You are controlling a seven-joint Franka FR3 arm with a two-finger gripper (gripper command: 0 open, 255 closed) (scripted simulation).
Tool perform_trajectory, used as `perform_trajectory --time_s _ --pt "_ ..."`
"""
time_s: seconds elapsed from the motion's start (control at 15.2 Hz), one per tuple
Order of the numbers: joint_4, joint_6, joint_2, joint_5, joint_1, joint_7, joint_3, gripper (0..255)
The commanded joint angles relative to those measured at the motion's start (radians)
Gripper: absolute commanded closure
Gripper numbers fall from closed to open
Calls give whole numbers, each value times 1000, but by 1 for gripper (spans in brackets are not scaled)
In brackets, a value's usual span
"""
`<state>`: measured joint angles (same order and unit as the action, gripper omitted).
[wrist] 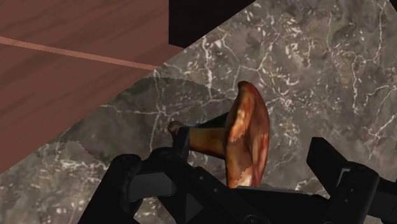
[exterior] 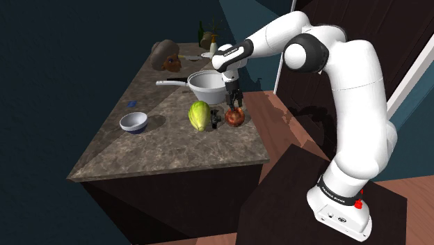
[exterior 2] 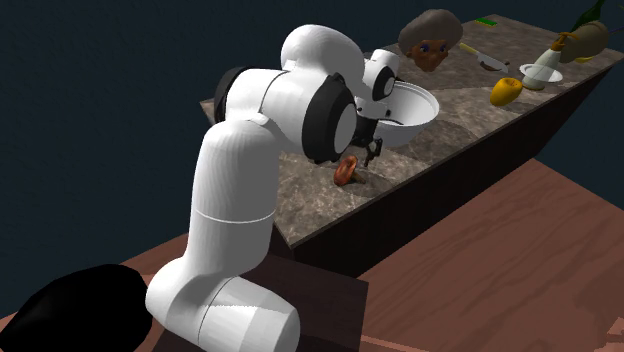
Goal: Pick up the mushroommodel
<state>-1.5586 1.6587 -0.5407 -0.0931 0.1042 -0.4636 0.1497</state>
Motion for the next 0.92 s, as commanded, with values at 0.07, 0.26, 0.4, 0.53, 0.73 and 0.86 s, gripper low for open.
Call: perform_trajectory --time_s 0.07,0.26,0.4,0.53,0.73,0.86 --pt "-14 29 -15 -2 0 -2 -1 0" --pt "-13 28 -16 -2 1 -2 -1 255" --pt "-13 28 -15 -2 1 -2 -1 255" --pt "-13 29 -15 -2 1 -3 -1 255" --pt "-13 28 -15 -2 1 -3 -1 255" --pt "-10 19 -9 -1 0 -1 -1 255"
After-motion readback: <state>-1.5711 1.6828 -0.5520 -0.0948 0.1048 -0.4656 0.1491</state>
